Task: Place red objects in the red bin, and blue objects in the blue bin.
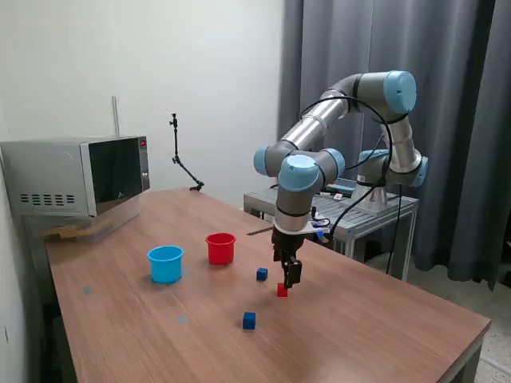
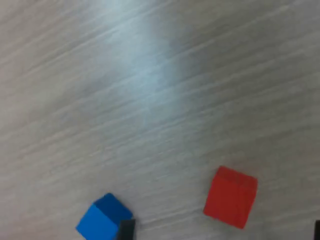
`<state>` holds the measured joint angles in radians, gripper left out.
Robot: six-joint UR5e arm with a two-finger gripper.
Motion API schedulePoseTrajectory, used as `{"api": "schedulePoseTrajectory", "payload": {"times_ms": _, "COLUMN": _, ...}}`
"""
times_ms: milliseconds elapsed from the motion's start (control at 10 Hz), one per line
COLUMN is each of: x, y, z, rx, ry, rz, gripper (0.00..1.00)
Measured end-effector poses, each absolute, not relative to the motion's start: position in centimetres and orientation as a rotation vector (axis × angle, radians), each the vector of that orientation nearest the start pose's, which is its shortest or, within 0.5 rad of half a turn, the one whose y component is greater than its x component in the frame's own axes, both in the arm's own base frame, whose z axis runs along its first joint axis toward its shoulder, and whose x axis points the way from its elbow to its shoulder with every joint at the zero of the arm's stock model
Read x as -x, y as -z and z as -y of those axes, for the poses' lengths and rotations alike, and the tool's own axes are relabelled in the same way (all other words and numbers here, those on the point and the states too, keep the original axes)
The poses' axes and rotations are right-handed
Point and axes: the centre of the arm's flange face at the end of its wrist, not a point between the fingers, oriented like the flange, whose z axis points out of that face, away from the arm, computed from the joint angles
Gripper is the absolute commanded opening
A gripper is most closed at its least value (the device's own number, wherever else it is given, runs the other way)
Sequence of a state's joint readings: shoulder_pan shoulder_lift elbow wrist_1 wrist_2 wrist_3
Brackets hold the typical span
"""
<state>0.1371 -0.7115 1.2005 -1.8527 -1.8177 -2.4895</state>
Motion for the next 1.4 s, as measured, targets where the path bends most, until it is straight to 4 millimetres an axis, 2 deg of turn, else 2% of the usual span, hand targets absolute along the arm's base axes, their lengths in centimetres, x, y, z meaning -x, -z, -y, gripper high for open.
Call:
{"api": "schedulePoseTrajectory", "payload": {"times_ms": 300, "x": 72.5, "y": -14.3, "z": 21.1, "rx": 1.334, "ry": -0.233, "rz": -2.568, "gripper": 1.00}}
{"api": "schedulePoseTrajectory", "payload": {"times_ms": 600, "x": 72.2, "y": -14.1, "z": 21.9, "rx": 1.299, "ry": -0.169, "rz": -2.677, "gripper": 1.00}}
{"api": "schedulePoseTrajectory", "payload": {"times_ms": 1000, "x": 71.2, "y": -15.9, "z": 22.0, "rx": 1.279, "ry": -0.140, "rz": -2.739, "gripper": 1.00}}
{"api": "schedulePoseTrajectory", "payload": {"times_ms": 1400, "x": 70.2, "y": -15.9, "z": 21.2, "rx": 1.213, "ry": -0.133, "rz": -2.755, "gripper": 1.00}}
